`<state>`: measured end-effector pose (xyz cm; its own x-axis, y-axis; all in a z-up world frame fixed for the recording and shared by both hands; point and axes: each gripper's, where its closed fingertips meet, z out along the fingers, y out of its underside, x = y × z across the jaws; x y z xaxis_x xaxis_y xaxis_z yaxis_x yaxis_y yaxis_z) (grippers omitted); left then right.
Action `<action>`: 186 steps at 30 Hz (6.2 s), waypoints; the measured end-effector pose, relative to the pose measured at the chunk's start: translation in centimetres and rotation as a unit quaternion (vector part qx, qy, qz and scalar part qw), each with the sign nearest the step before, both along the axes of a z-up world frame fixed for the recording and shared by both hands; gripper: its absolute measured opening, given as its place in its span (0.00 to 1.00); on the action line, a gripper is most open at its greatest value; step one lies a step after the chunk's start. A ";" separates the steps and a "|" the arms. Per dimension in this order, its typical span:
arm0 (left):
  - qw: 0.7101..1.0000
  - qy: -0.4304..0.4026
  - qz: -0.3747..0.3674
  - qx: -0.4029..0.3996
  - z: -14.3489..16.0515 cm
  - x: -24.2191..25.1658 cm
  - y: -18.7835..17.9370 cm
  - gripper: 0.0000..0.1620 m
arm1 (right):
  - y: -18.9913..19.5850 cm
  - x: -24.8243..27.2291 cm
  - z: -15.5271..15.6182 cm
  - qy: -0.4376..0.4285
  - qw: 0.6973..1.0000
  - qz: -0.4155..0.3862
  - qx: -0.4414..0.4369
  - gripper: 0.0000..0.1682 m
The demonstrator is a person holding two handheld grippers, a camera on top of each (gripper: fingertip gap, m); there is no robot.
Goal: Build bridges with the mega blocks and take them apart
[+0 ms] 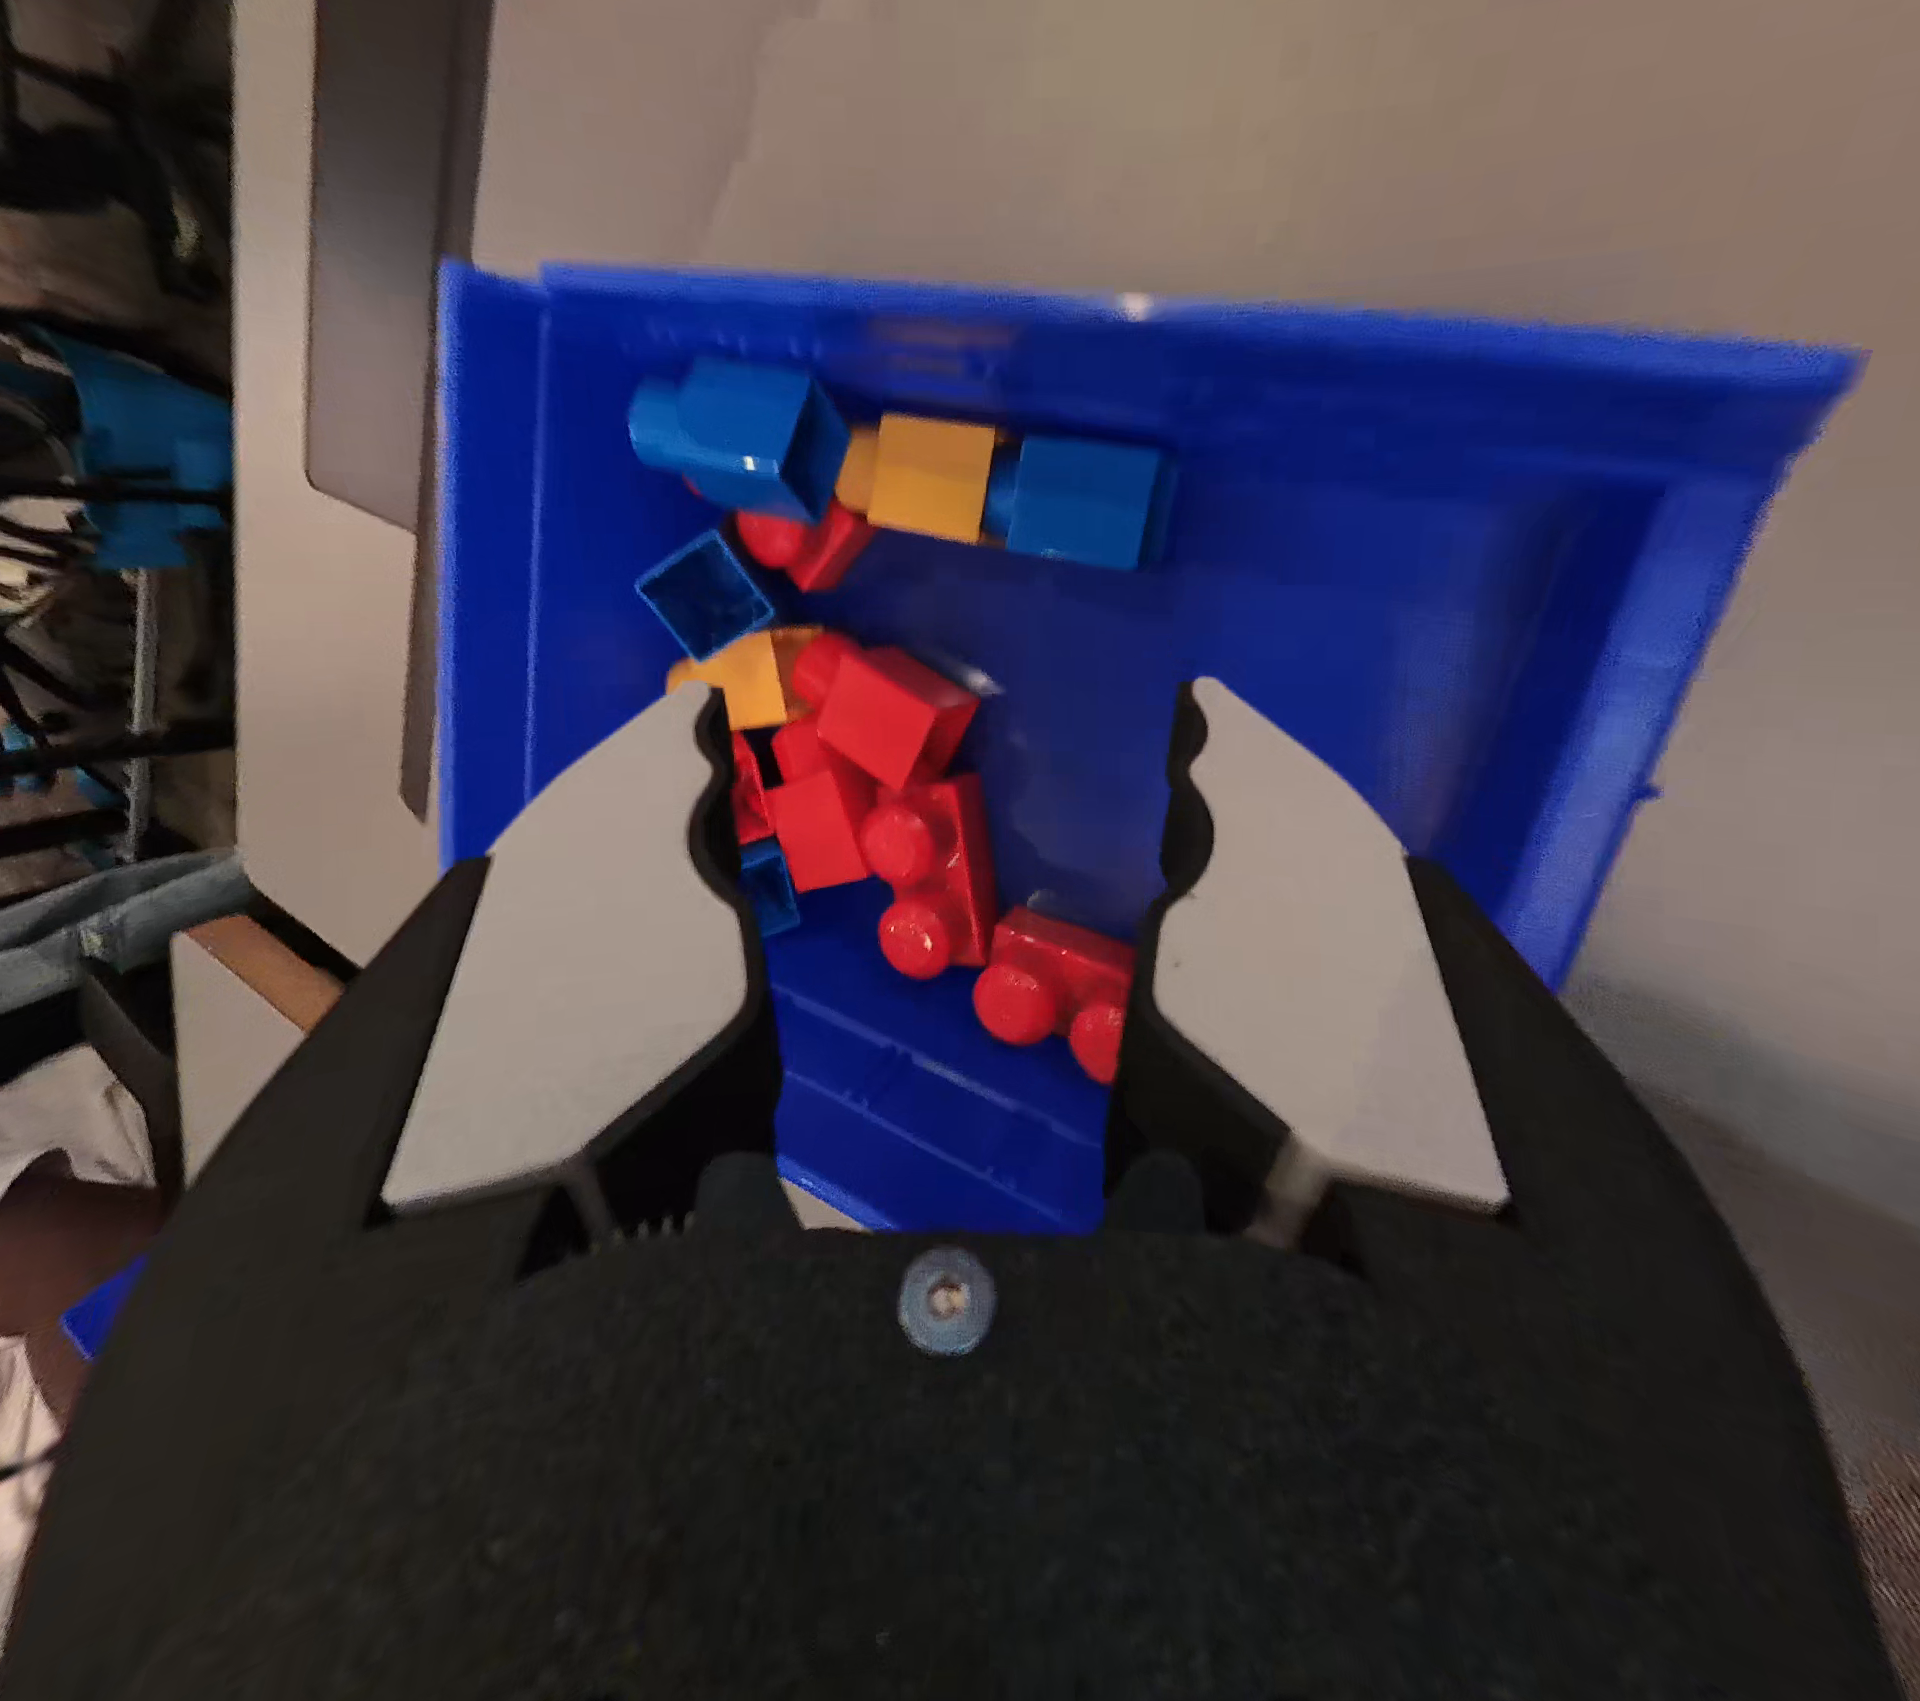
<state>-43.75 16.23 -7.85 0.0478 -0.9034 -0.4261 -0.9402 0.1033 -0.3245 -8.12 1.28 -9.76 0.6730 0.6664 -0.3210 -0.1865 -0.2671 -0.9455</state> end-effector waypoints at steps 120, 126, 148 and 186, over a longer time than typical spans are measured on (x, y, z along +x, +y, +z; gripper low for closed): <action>0.965 -0.186 0.173 -0.059 -6.0 18.7 -12.6 0.53 | -1.6 -2.3 0.1 0.010 0.997 0.076 -0.007 0.19; 0.915 -0.251 0.310 -0.063 -10.4 20.6 -13.3 0.56 | -1.7 -2.5 0.3 0.009 0.997 0.080 -0.004 0.19; 0.907 -0.213 0.354 -0.080 -10.8 22.1 -8.3 0.61 | -2.0 -2.8 0.2 0.003 0.996 0.089 -0.004 0.19; 0.921 -0.185 0.302 -0.165 -10.5 23.1 -9.0 0.47 | -2.1 -2.6 0.4 0.016 0.996 0.092 -0.008 0.19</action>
<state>-20.68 7.27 -18.39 0.6700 -0.7423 0.0141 -0.6128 -0.5636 -0.5540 -10.68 -0.82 -9.39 0.5300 0.7713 -0.3524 -0.1634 -0.3150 -0.9349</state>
